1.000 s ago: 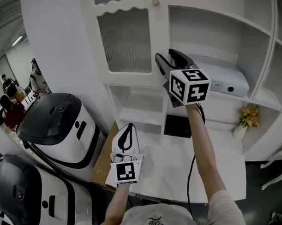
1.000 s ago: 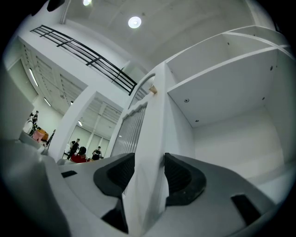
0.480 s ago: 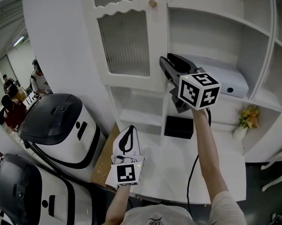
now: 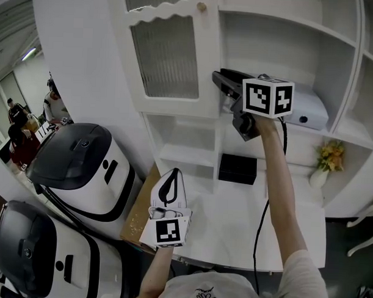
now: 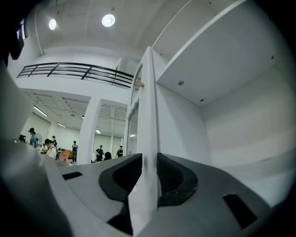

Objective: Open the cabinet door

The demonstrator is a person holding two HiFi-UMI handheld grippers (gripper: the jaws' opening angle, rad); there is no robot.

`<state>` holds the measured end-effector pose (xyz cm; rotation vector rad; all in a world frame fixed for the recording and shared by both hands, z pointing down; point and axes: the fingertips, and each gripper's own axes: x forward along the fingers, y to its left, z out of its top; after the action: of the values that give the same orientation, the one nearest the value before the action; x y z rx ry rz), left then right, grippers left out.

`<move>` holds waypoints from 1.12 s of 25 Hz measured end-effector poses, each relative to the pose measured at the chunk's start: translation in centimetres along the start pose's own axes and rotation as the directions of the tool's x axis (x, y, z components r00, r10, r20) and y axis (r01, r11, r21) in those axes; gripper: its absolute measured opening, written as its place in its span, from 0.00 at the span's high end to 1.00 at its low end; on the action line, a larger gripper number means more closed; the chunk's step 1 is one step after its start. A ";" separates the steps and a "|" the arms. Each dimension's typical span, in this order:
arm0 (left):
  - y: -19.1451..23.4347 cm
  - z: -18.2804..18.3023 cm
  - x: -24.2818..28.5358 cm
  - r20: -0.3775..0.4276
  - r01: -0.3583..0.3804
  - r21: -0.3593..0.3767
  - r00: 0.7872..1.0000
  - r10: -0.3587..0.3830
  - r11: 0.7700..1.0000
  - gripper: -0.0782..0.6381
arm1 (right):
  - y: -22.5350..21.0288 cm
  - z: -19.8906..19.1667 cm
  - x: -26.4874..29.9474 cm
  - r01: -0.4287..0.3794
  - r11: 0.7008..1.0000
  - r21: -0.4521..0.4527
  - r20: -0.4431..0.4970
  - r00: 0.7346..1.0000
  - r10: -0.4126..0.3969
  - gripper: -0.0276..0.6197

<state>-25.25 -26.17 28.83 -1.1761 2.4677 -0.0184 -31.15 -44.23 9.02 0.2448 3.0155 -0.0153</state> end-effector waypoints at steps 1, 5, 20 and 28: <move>-0.1 0.1 -0.1 0.006 -0.004 -0.004 1.000 0.004 1.000 0.88 | 0.1 0.0 -0.1 -0.005 1.000 -0.010 -0.007 1.000 0.005 0.83; -0.3 -0.2 -0.2 -0.015 -0.009 0.016 1.000 0.009 1.000 0.88 | 0.8 0.1 -0.7 -0.016 0.998 -0.058 0.013 1.000 0.017 0.85; -0.1 -0.6 -0.3 -0.030 -0.071 0.024 0.997 0.072 0.997 0.88 | 5.2 0.3 -3.1 -0.218 0.972 -0.092 0.120 0.966 0.228 0.85; 0.5 -0.2 -0.9 -0.015 -0.135 -0.010 0.991 0.135 0.991 0.88 | 8.1 0.3 -3.6 -0.338 0.935 -0.107 0.122 0.929 0.349 0.85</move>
<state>-25.19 -25.21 29.19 -1.0138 2.5574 0.0249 -26.26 -36.84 9.13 0.7279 2.7839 0.1201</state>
